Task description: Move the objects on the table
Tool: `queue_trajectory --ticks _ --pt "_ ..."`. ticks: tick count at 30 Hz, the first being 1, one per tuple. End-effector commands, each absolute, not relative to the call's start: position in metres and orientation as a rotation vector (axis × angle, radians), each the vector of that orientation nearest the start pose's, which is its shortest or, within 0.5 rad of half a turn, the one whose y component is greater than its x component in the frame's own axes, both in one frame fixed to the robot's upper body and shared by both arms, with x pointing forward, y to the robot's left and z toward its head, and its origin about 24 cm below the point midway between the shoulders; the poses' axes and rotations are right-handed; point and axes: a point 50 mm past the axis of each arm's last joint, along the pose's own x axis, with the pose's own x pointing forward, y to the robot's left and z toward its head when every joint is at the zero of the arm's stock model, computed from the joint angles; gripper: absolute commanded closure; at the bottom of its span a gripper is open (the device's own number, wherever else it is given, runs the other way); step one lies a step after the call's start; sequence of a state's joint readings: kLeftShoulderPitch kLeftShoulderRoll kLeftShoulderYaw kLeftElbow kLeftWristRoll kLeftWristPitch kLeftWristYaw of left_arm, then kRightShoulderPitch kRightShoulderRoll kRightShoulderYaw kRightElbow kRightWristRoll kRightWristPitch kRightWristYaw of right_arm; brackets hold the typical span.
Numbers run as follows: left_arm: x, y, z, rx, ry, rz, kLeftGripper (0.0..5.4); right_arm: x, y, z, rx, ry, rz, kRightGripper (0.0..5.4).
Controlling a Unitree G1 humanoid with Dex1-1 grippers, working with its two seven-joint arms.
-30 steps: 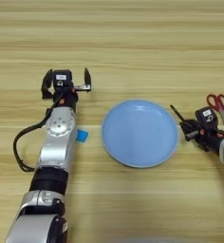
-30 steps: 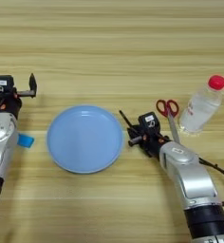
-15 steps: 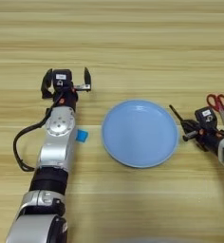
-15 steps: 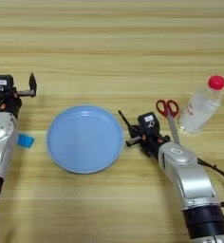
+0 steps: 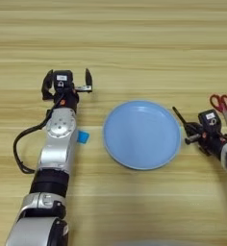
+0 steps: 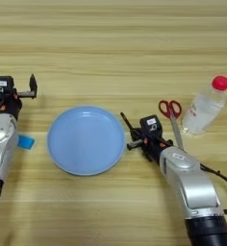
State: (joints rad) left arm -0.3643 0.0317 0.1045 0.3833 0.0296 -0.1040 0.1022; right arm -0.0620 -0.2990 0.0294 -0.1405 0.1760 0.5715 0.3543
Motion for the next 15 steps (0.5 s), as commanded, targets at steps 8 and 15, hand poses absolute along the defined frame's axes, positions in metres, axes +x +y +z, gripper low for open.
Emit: queue_trajectory --ticks 8,15 --pt "0.320 0.159 0.061 0.034 -0.065 0.111 0.00 0.256 -0.168 0.077 -0.047 0.276 0.391 5.10" --pt "0.319 0.158 0.062 0.033 -0.068 0.113 0.00 0.248 -0.144 0.082 -0.034 0.269 0.484 5.10"
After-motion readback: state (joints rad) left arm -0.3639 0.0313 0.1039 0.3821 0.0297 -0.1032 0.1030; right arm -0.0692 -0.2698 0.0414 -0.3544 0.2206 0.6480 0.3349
